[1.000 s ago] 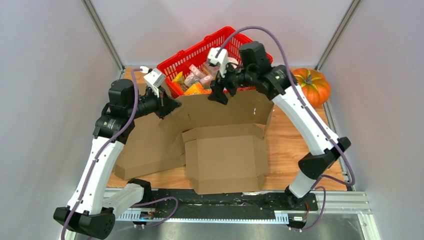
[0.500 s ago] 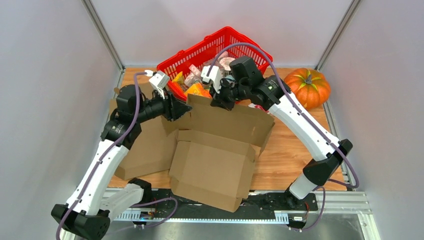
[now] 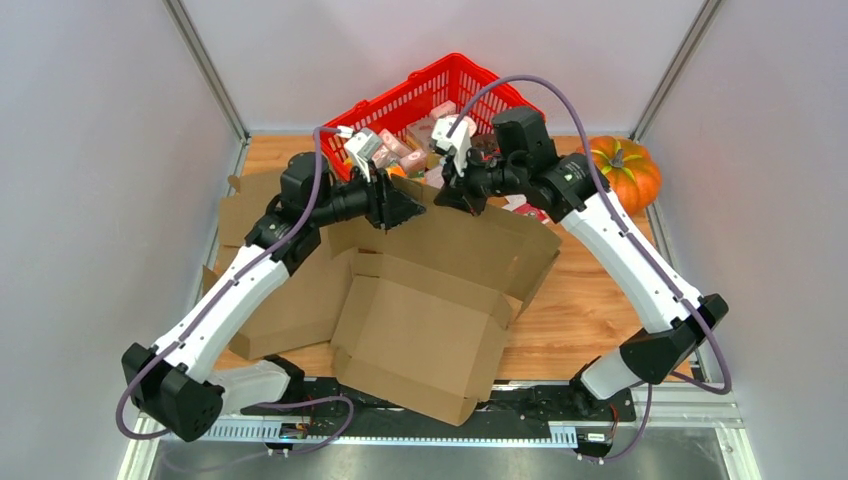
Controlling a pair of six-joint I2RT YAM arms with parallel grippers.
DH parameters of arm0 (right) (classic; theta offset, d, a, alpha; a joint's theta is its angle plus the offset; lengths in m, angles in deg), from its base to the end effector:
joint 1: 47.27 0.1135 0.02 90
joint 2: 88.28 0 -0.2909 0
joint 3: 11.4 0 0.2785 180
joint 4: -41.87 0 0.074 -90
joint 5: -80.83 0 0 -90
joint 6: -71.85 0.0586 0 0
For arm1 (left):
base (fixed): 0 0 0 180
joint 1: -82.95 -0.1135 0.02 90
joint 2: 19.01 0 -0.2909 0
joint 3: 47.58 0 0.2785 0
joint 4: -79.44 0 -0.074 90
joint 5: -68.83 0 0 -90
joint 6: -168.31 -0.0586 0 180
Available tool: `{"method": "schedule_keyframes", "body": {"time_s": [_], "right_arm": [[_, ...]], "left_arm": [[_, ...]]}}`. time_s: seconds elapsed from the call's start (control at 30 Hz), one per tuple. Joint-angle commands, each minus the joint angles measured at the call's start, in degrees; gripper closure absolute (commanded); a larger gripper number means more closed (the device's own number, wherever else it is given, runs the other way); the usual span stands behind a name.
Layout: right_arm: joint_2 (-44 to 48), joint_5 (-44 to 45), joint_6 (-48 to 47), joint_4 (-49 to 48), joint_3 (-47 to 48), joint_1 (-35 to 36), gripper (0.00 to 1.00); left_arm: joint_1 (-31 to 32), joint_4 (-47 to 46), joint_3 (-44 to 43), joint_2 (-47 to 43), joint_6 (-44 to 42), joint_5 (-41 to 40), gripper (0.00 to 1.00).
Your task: Fold the paper box
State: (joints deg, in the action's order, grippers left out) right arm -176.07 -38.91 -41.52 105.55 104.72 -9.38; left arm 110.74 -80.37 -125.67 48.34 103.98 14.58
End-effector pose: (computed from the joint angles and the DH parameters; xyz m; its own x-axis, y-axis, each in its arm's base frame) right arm 0.2629 0.2414 0.4641 -0.0810 -0.4994 -0.8626 -0.9637 0.2600 -0.0601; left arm 0.2508 -0.1709 0.4139 -0.5157 -0.1256 -0.8475 0.7376 0.4381 -0.5138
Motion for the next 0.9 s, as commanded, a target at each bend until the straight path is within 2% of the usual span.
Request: {"method": "schedule_keyframes", "body": {"time_s": [0.0,0.07,0.1,0.17,0.2,0.3,0.37,0.43,0.47,0.5,0.53,0.7,0.73,0.77,0.8,0.87], "right_arm": [[6.22,-8.85,2.55,-4.23,-1.28,-3.6,1.0],[7.62,-9.11,2.55,-4.13,-2.95,-6.41,1.0],[9.2,-9.2,2.81,-4.66,-3.65,-7.21,1.0],[10.26,-9.9,3.33,-6.33,-5.5,-9.57,1.0],[10.7,-10.69,4.12,-6.85,-5.68,-10.37,1.0],[10.27,-13.42,6.05,-7.65,-4.98,-12.75,1.0],[10.18,-13.42,6.67,-7.91,-4.63,-13.45,1.0],[10.18,-13.68,7.29,-8.09,-4.54,-13.63,1.0],[10.44,-13.68,7.64,-8.44,-4.8,-13.63,1.0],[10.53,-13.68,7.82,-8.79,-4.89,-13.72,1.0],[10.53,-13.94,8.08,-8.79,-4.98,-13.72,1.0],[10.71,-13.33,8.52,-8.79,-4.28,-13.72,1.0],[10.71,-13.5,8.52,-8.88,-4.19,-13.72,1.0],[10.71,-13.59,8.52,-8.88,-4.1,-13.72,1.0],[10.71,-13.59,8.52,-8.79,-4.1,-13.72,1.0],[10.53,-13.59,8.61,-8.71,-3.75,-13.72,1.0]], "left_arm": [[-0.28,4.71,-0.72,-7.91,-5.88,-7.42,0.52],[-0.28,10.5,2.79,-15.27,-9.04,-11.9,0.53],[-0.28,12.1,4.46,-17.76,-9.32,-16.8,0.57],[-0.37,14.74,9.99,-22.59,-7.32,-20.53,0.6],[-0.37,15.53,11.67,-22.96,-6.61,-21.24,0.6],[-0.28,22.91,12.04,-18.85,-7.21,-22.2,0.72],[-0.28,21.36,13.34,-19.09,-6.78,-23.43,0.72],[-0.28,17.93,16.06,-20.41,-5.38,-28.6,0.69],[-0.28,18.26,16.08,-21.03,-4.93,-32.11,0.68],[-0.37,19.05,15.73,-20.95,-3.97,-39.8,0.66],[-0.37,18.97,15.46,-20.68,-3.27,-41.79,0.66],[-0.37,19.5,12.48,-15.41,-1.77,-43.48,0.74],[-0.37,16.63,13.08,-15.15,-1.85,-42.44,0.73],[-0.37,14.25,13.78,-14.97,-2.03,-37.38,0.71],[-0.46,11.79,15.36,-14.8,-2.12,-34.11,0.63],[-0.37,8.08,15.81,-14.01,-2.21,-26.91,0.59]]}}
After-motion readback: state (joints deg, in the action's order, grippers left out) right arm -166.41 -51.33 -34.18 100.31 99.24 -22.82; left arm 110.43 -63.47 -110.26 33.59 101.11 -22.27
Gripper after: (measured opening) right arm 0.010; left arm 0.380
